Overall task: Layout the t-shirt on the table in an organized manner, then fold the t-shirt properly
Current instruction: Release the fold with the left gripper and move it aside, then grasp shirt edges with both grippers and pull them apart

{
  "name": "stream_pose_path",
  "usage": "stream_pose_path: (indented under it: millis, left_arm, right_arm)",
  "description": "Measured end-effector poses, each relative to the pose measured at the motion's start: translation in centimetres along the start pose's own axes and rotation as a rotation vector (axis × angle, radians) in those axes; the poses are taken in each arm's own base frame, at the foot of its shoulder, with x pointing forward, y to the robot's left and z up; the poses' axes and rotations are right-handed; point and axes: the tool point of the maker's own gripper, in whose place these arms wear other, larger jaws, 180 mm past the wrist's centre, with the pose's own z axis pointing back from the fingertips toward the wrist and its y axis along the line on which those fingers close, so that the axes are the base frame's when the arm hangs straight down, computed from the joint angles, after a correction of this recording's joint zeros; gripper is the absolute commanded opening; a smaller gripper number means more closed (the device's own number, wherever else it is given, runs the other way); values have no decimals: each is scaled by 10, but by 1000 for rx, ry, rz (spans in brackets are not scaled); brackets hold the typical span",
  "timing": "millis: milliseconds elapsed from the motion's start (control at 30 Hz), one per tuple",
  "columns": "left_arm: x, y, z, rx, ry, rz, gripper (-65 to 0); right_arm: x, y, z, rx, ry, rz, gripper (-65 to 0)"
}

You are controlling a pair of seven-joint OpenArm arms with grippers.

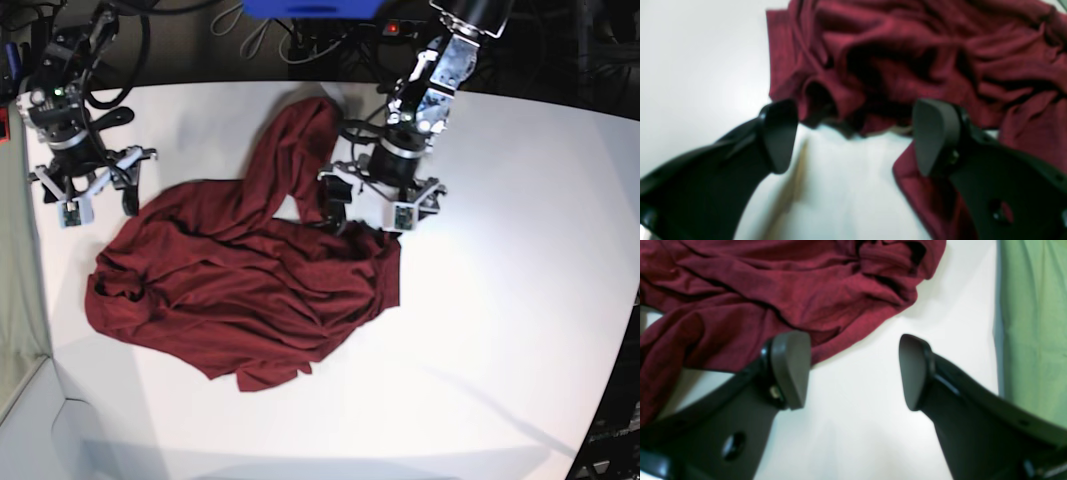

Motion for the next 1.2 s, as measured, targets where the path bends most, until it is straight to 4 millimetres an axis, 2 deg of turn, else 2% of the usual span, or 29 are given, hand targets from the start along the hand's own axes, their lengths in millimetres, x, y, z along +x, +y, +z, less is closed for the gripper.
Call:
stream_pose_path:
  millis: [200,333,433,633,800,867,933,1067,1200]
  left_arm:
    - [-5,9,-12,18,18,-17,-134]
    - [-5,3,-15,16,18,-1,-152]
    - [-1,0,-18,10,13,4,-291]
    - [3,1,-20,12,3,3,-649]
    - [7,2,-17,13,-5,1,-650]
    - [19,0,-13,5,-38,2,-649]
    - [34,8,-7,14,-77,5,-649]
    - [75,63,13,139,-179,8,-649]
    - [125,101,38,226,-317,4,-649]
  right_arm:
    - [12,-2,-5,-2,-33,-3,-231]
    - [-6,-1,-14,9,22,-27,-231]
    - [-8,0,-19,17,24,-43,-231]
    - [-12,-1,-20,17,37,-43,-231]
    - [-6,-2,-22,15,23,-43,-231]
    - [0,-3,-24,14,7,-44,-231]
    - [1,-2,-25,16,5,-43,-231]
    - [0,-4,-26,12,13,-45,-231]
    - [12,-2,-29,18,-24,-51,-231]
